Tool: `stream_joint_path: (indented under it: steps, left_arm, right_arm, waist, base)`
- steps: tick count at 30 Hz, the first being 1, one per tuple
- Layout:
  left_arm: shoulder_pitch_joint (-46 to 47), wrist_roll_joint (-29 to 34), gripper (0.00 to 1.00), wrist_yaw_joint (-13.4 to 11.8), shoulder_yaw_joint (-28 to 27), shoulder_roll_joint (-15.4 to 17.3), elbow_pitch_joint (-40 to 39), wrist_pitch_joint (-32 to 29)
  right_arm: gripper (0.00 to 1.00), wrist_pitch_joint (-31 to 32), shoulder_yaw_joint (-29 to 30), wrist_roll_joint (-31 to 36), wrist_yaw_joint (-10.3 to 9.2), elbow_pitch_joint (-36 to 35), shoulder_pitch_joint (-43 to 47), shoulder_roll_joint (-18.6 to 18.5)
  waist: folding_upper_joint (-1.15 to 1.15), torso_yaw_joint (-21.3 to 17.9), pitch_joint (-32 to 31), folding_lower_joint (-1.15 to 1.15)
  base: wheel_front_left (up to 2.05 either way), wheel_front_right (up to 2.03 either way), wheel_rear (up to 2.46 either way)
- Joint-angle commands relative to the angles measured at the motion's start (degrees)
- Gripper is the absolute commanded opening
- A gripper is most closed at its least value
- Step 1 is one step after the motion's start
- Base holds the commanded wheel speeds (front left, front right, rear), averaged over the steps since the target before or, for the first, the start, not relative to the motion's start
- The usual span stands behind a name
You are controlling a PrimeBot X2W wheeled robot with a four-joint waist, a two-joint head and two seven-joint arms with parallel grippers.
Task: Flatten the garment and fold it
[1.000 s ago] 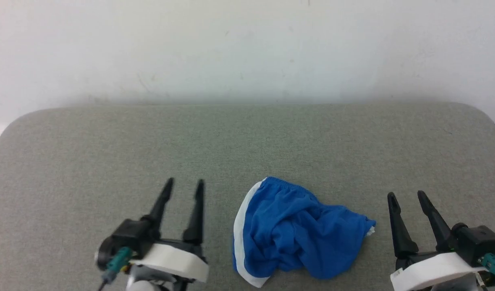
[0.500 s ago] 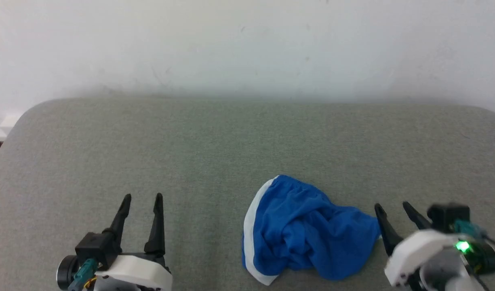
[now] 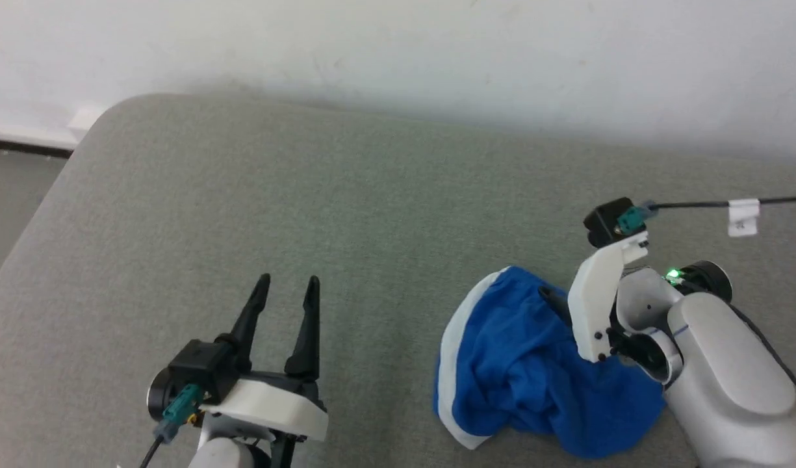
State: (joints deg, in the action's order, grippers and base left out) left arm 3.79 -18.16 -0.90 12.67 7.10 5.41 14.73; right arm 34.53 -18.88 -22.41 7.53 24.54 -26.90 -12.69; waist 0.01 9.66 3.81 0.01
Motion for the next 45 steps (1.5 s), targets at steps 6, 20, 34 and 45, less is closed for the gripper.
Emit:
stream_joint_path:
  steps: [6,20,34,45]
  left_arm:
    - [2.0,0.0,1.0,0.8,-0.8,-1.3,0.4,0.3]
    - [0.3,1.1,1.0,1.0,-3.8,-1.4,2.1,0.3]
    - [-1.5,1.1,1.0,0.7,-3.9,-0.5,2.4,-0.2]
    - [-2.7,0.4,1.0,-0.1,-4.1,0.1,2.7,-1.0]
  right_arm:
    - [1.0,6.4,-7.3,-6.7,-0.04,11.0,-5.1,-2.1]
    - [0.0,-10.5,-9.2,-14.7,-0.04,7.4,-8.7,-3.2]
    - [0.0,-19.0,22.1,-5.8,-0.04,-1.2,22.1,-3.7]
    - [1.0,-30.4,31.1,8.2,-0.04,-20.1,30.3,7.7]
  waist:
    - [-0.01,5.2,4.7,-0.01]
    - [-0.01,0.3,1.8,-0.01]
    - [-0.01,-7.5,-0.1,-0.01]
    - [-0.01,-8.5,-1.0,-0.01]
  base:
    - [0.0,0.0,0.0]
    - [0.0,0.0,0.0]
    - [0.0,0.0,0.0]
    - [0.0,0.0,0.0]
